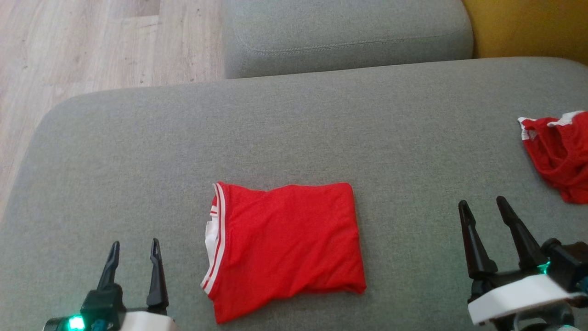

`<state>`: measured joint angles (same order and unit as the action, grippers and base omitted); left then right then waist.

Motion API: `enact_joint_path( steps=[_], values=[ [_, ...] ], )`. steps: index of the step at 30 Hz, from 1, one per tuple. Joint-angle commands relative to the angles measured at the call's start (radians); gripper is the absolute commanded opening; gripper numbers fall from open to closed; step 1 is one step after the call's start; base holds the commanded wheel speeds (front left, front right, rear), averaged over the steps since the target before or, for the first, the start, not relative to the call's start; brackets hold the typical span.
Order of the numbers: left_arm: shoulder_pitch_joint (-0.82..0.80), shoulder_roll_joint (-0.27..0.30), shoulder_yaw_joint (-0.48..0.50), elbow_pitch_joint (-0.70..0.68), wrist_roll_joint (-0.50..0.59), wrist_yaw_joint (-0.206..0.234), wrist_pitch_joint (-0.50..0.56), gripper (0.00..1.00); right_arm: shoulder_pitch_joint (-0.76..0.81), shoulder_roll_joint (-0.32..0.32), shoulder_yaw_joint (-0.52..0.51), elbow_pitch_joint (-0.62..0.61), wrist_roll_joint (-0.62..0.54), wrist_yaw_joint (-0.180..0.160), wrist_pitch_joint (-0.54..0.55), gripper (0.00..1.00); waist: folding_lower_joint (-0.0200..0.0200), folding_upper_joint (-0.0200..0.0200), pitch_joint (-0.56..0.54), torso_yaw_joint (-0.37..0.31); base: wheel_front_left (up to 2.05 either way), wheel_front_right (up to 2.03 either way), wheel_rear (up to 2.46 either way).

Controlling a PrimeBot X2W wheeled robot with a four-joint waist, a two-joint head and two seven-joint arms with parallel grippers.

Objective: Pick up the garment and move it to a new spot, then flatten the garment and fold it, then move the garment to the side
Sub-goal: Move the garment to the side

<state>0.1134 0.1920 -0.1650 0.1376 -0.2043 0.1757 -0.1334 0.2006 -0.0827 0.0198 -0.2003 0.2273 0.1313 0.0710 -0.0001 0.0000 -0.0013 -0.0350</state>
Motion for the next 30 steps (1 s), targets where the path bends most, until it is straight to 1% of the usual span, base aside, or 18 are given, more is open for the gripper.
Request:
enact_joint_path(
  steps=[1, 6, 10, 16, 20, 24, 27, 30],
  values=[
    [-0.03, 0.018, 0.029, -0.032, -0.004, 0.006, -0.005, 1.0, -0.014, -0.008, 0.015, -0.041, -0.009, -0.001, 0.003, 1.0, 0.0001, 0.0, 0.0, 0.0, 0.0, 0.0, 0.0],
    [-0.033, 0.02, 0.028, -0.031, -0.009, 0.008, -0.009, 1.0, -0.013, -0.006, 0.015, -0.047, -0.011, -0.001, 0.008, 1.0, 0.0001, 0.0, 0.003, -0.001, 0.0, 0.0, 0.0],
    [-0.045, 0.024, 0.024, -0.037, -0.008, 0.009, -0.017, 1.0, -0.023, -0.017, 0.02, -0.037, -0.008, -0.001, 0.022, 1.0, 0.0001, 0.0, 0.019, 0.001, 0.0, 0.0, 0.0],
    [-0.111, 0.019, 0.005, -0.068, 0.004, 0.004, -0.041, 1.0, -0.073, -0.045, 0.063, 0.038, 0.03, -0.001, 0.046, 1.0, 0.0001, 0.0, 0.087, 0.037, 0.0, 0.0, 0.0],
    [-0.166, 0.003, -0.019, -0.078, 0.02, -0.001, -0.074, 1.0, -0.123, -0.053, 0.144, 0.147, 0.08, -0.001, 0.05, 1.0, 0.0001, 0.0, 0.127, 0.086, 0.0, 0.0, 0.0],
    [-0.209, -0.016, -0.044, -0.062, 0.029, -0.014, -0.103, 1.0, -0.187, -0.049, 0.23, 0.294, 0.14, -0.001, 0.048, 1.0, 0.0001, 0.0, 0.151, 0.134, 0.0, 0.0, 0.0],
    [-0.225, -0.032, -0.053, -0.045, 0.028, -0.021, -0.117, 1.0, -0.24, -0.042, 0.271, 0.408, 0.176, -0.001, 0.05, 1.0, 0.0001, 0.0, 0.161, 0.165, 0.0, 0.0, 0.0],
    [-0.24, -0.044, -0.059, -0.028, 0.026, -0.031, -0.124, 1.0, -0.276, -0.043, 0.307, 0.51, 0.206, -0.001, 0.085, 1.0, 0.0001, 0.0, 0.165, 0.192, 0.0, 0.0, 0.0]
  ],
)
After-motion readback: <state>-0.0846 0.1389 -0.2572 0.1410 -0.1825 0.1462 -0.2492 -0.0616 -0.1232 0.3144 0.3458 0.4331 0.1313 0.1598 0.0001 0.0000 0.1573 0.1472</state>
